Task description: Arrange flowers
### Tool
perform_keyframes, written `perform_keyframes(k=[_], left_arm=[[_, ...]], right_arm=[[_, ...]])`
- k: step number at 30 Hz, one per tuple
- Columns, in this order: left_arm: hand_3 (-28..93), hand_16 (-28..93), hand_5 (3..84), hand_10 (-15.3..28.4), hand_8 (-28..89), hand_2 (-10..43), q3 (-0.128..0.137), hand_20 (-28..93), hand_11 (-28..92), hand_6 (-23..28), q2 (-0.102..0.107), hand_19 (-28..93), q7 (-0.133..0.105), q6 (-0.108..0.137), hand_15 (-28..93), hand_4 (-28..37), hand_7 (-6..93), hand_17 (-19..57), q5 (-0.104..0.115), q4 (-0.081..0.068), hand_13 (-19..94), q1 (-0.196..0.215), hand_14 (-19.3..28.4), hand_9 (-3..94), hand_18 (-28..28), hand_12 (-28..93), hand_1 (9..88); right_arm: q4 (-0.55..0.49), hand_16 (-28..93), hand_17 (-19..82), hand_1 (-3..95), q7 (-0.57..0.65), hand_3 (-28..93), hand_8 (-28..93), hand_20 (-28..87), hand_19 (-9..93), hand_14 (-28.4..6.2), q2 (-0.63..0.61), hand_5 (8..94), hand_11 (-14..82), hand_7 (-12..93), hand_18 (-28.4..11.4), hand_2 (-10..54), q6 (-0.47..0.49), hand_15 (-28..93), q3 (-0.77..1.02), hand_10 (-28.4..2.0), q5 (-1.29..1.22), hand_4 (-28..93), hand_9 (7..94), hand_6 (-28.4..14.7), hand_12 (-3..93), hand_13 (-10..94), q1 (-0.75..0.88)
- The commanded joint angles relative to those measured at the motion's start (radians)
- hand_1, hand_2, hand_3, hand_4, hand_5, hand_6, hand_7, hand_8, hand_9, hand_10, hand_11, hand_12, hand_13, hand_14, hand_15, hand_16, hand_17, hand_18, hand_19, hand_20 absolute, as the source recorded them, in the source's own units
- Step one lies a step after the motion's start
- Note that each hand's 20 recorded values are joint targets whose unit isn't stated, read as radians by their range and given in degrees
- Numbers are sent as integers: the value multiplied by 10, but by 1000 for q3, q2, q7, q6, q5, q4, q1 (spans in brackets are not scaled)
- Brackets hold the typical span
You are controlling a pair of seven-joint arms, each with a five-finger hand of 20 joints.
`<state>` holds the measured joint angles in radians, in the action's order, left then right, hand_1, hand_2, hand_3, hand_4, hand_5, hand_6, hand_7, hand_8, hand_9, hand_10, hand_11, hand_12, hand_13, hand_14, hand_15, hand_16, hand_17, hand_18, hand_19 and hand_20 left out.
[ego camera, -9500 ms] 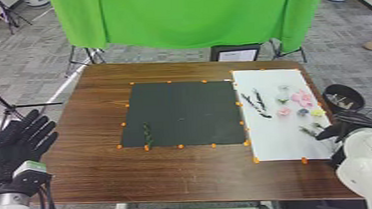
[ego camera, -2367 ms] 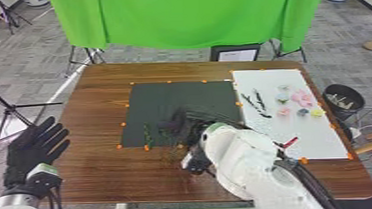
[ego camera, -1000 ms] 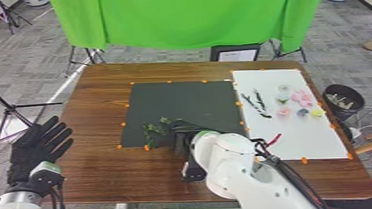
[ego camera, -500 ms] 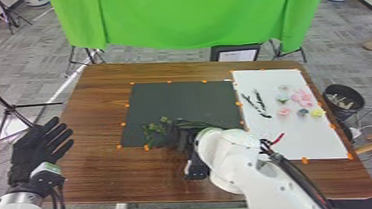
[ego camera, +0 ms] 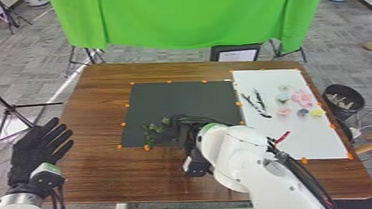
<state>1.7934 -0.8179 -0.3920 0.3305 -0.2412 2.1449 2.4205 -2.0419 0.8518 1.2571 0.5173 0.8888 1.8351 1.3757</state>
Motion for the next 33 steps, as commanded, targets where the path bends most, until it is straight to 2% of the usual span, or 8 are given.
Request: perform_keyframes(k=[1,7,11,16,21,25,30,33], left_arm=[[753,-55,404,170,-80,117,6,87,201,104,-8,378,15,1,349,-264,129,-87,0,-2,210,6,169,330,163,131,266],[752,-56,404,170,-80,118,7,86,200,104,-8,377,15,0,349,-265,130,-87,0,-1,210,11,169,330,163,131,266],[752,-56,404,170,-80,118,9,86,201,103,-6,377,-3,4,348,-265,130,-86,10,2,210,23,168,330,163,131,266],[752,-56,405,170,-80,118,1,86,201,104,-2,377,-22,-1,349,-264,130,-86,20,3,210,21,169,330,163,131,266],[752,-55,404,169,-81,118,-4,86,201,103,-3,377,-38,-5,349,-264,130,-86,19,4,210,11,169,330,163,131,265],[752,-55,405,170,-81,118,-3,86,201,104,-2,377,-54,-9,348,-264,130,-86,22,11,211,7,168,330,163,130,265],[752,-55,405,170,-81,117,4,86,201,104,-1,377,-67,-11,349,-263,131,-86,19,17,211,7,168,330,163,131,265],[752,-56,405,170,-81,117,7,86,201,104,-7,376,-64,-7,348,-263,131,-86,17,20,211,15,168,331,163,131,265]], right_arm=[[-4,241,420,217,7,678,-108,178,926,-159,13,637,169,97,-252,134,7,522,5,-214,-24,-177,714,-46,183,727,9],[8,255,422,216,16,680,-109,185,928,-161,20,586,187,91,-253,134,-6,548,28,-210,-89,-178,725,-45,191,726,15],[9,258,423,218,16,678,-112,187,929,-161,15,568,191,92,-253,134,-12,555,24,-209,-82,-182,727,-46,193,725,12],[-26,256,424,218,-27,679,-114,187,930,-159,-27,594,194,100,-253,136,-152,556,49,-206,-60,-183,731,-47,192,728,18],[-52,255,425,219,-57,693,-111,188,929,-158,-115,616,193,104,-251,126,-327,555,120,-204,61,-180,732,-59,190,728,23],[-32,249,412,241,-153,711,-108,185,915,-155,-222,612,164,106,-239,91,-459,541,195,-206,216,-180,680,-66,176,711,56],[-8,224,370,275,-99,756,-106,197,873,-153,-317,504,114,107,-227,15,-423,545,293,-201,376,-204,527,-76,147,646,102],[15,215,367,293,-31,760,-105,204,868,-153,-331,488,109,104,-227,-22,-351,550,324,-201,353,-211,502,-90,143,638,98]])
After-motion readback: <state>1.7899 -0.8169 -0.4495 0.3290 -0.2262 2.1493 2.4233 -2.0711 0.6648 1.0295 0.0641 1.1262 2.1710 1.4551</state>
